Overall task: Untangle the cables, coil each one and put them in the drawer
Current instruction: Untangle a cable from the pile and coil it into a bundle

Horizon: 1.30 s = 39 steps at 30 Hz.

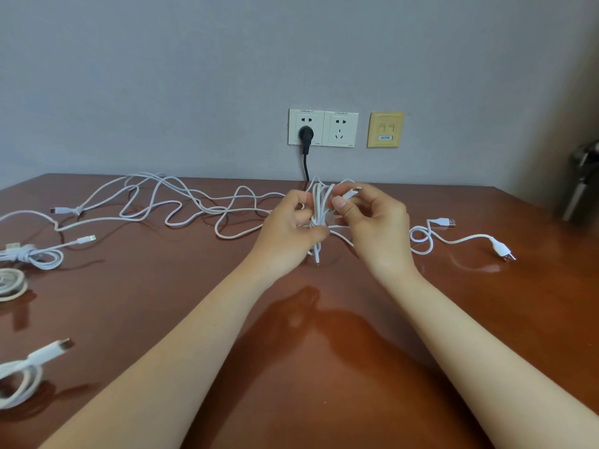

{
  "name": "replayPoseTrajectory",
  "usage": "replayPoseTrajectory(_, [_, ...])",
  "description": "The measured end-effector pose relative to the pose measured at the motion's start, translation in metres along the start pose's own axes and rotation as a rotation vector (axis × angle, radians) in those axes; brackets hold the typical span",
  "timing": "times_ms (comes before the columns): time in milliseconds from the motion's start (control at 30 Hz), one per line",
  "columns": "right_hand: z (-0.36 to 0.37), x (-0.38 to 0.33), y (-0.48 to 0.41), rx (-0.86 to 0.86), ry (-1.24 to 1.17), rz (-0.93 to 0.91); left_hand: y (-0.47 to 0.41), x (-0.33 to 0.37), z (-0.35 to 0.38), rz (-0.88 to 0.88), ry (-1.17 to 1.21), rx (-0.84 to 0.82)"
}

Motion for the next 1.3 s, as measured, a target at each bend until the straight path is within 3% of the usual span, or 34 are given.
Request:
replayPoseTrajectory(167, [-0.009, -0.006, -0.006, 0.135, -0.01, -0.008, 0.001, 0.003, 0.004, -0.155, 0.219, -0.002])
replayPoseTrajectory(267, [-0.008, -0.006, -0.005, 0.075, 0.004, 0.027, 0.0, 0.001, 0.0, -0.214, 0.27, 0.006])
replayPoseTrajectory(400, [-0.005, -0.005, -0.005, -0.04, 0.132, 0.066, 0.0, -0.005, -0.004, -0.183, 0.132, -0.01])
replayPoseTrajectory(633, [-0.007, -0.008, -0.007, -0.089, 0.374, 0.075, 0.0, -0.008, 0.004, -0.057, -0.041, -0.06])
replayPoseTrajectory(767, [-0.006, -0.011, -0.005, -0.084, 0.559, -0.022, 0.004, -0.005, 0.005, 0.085, -0.226, -0.086])
replayPoseTrajectory(933, [0.004, -0.01, 0.002, -0.198, 0.856, -0.222, 0.007, -0.004, 0.005, 0.21, -0.473, -0.152])
replayPoseTrajectory(1100, [0.005, -0.004, 0.002, -0.186, 0.724, -0.23, 0.005, -0.005, 0.003, 0.219, -0.537, -0.171])
replayPoseTrajectory(1300, [0.004, 0.0, -0.001, -0.182, 0.409, -0.173, 0.001, -0.006, -0.003, 0.127, -0.381, -0.136])
Point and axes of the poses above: each hand's wrist, its own y-axis away from the middle knuckle, its own z-axis out of the palm, x = y × z, the point moved 4 cm from there along -y, towards the middle knuckle, and after that the axes turned 11 degrees about x, right-handed, at the moved point
